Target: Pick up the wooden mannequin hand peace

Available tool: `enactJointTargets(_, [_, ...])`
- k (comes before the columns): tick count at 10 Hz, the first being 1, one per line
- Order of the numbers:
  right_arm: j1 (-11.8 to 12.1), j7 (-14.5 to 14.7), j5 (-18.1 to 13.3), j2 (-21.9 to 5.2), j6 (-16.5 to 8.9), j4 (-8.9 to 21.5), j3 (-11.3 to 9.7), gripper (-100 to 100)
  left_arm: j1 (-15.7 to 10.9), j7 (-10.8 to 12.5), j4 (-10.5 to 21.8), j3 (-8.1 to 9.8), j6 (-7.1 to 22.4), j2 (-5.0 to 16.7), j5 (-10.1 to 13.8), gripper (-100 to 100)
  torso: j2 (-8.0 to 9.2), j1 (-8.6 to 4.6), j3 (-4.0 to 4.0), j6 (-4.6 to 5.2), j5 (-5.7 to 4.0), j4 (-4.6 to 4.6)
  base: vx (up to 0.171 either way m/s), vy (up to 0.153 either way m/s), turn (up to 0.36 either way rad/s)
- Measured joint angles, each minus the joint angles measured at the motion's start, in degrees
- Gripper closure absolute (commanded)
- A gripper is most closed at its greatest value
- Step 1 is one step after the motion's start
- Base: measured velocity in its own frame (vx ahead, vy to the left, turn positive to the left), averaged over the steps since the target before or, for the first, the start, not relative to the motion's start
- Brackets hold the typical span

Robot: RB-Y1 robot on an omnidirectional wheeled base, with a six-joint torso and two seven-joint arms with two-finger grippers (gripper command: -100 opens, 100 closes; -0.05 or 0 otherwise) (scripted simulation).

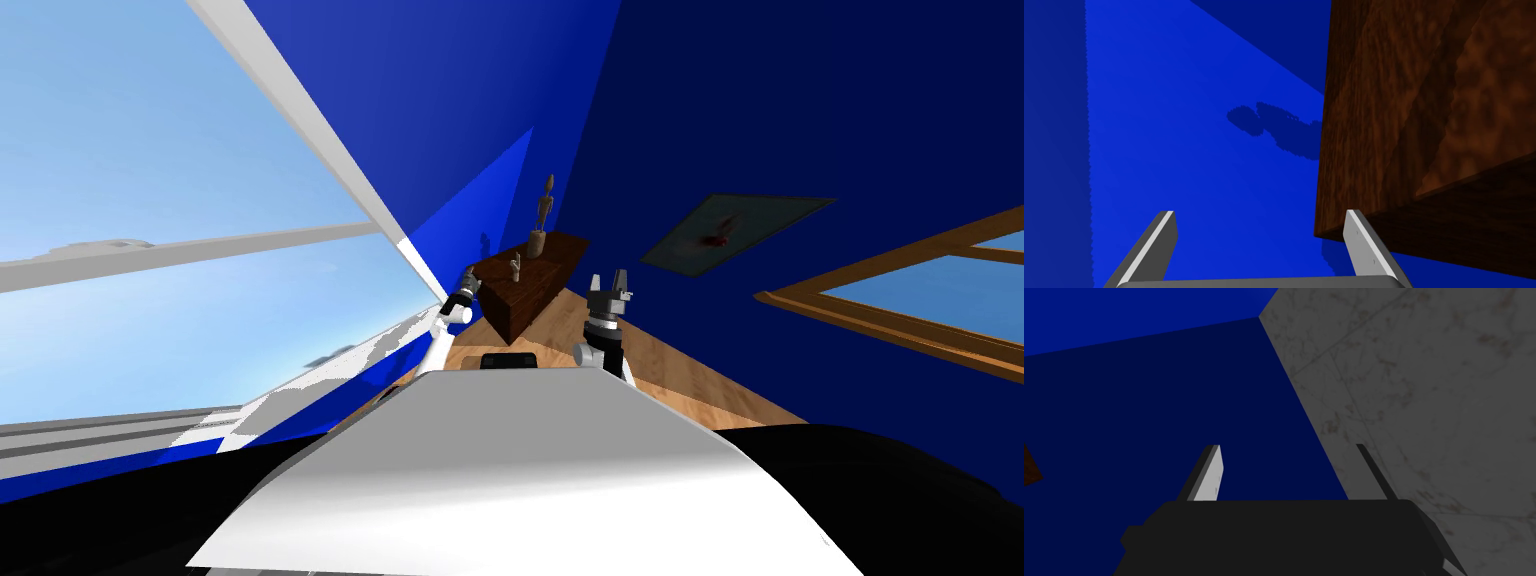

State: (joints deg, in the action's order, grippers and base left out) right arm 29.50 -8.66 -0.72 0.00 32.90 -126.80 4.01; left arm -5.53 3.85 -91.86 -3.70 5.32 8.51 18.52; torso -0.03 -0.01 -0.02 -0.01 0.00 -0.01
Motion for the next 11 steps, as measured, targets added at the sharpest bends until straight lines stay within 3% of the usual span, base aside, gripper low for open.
enactJointTargets(5, [0.0, 0.0, 0.0, 0.0, 0.0, 0.0, 0.0, 0, -8.2, 2.5, 8.9, -1.56, 5.5, 1.7, 3.0, -100, -0.01, -0.01, -0.01, 0.0, 0.0, 0.0, 0.003, -0.004, 0.041])
enactJointTargets(11, [0.0, 0.0, 0.0, 0.0, 0.0, 0.0, 0.0, 0, -17.0, 5.2, 17.1, -3.24, 13.7, 2.0, 5.6, -100, 0.0, -0.04, 0.0, 0.0, -0.01, 0.0, 0.005, -0.011, 0.042])
